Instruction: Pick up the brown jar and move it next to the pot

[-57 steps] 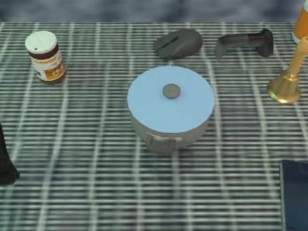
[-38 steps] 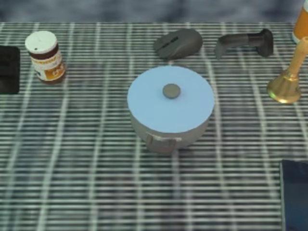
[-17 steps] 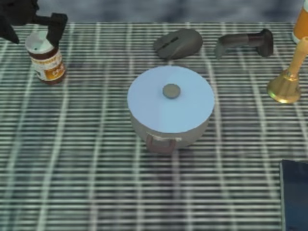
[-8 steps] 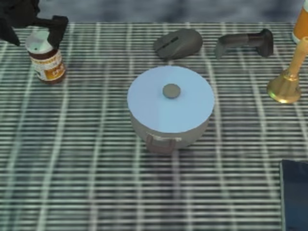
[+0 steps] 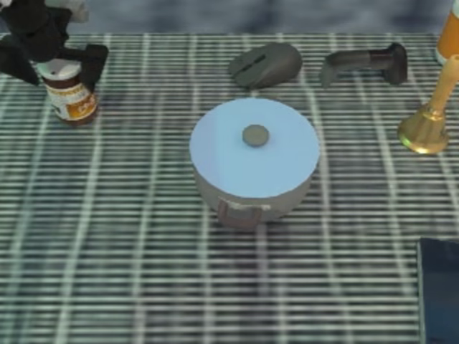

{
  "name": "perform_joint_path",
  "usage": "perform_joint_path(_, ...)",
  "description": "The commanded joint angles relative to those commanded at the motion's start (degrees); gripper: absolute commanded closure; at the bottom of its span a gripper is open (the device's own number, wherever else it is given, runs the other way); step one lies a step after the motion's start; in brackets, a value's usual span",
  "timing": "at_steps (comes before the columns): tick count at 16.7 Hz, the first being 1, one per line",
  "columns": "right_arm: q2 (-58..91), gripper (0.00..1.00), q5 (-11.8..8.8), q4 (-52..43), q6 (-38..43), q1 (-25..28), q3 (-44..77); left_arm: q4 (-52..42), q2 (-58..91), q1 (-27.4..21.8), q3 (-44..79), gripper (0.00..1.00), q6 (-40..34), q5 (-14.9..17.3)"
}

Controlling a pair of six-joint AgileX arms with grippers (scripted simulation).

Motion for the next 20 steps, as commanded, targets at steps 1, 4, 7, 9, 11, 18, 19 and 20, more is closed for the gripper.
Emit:
perform_joint_path(1, 0.00, 0.00, 0.00, 0.00, 0.00, 0.00, 0.00, 0.00, 0.00, 0.00, 0.00, 0.00, 0.00, 0.00)
perform_joint_path(4, 0.00, 0.00, 0.00, 0.00, 0.00, 0.00, 0.00, 0.00, 0.00, 0.00, 0.00, 0.15, 0.00, 0.00)
perform_joint_path(7, 0.00, 0.00, 0.00, 0.00, 0.00, 0.00, 0.00, 0.00, 0.00, 0.00, 0.00, 0.38, 0.00, 0.00)
perform_joint_path(9, 0.00, 0.00, 0.00, 0.00, 0.00, 0.00, 0.00, 0.00, 0.00, 0.00, 0.00, 0.53, 0.00, 0.00)
perform_joint_path(11, 0.00, 0.00, 0.00, 0.00, 0.00, 0.00, 0.00, 0.00, 0.00, 0.00, 0.00, 0.68, 0.00, 0.00)
perform_joint_path(18, 0.00, 0.00, 0.00, 0.00, 0.00, 0.00, 0.00, 0.00, 0.00, 0.00, 0.00, 1.00, 0.00, 0.00)
perform_joint_path(19, 0.00, 0.00, 0.00, 0.00, 0.00, 0.00, 0.00, 0.00, 0.00, 0.00, 0.00, 1.00, 0.00, 0.00)
perform_joint_path(20, 0.00, 0.00, 0.00, 0.00, 0.00, 0.00, 0.00, 0.00, 0.00, 0.00, 0.00, 1.00, 0.00, 0.00)
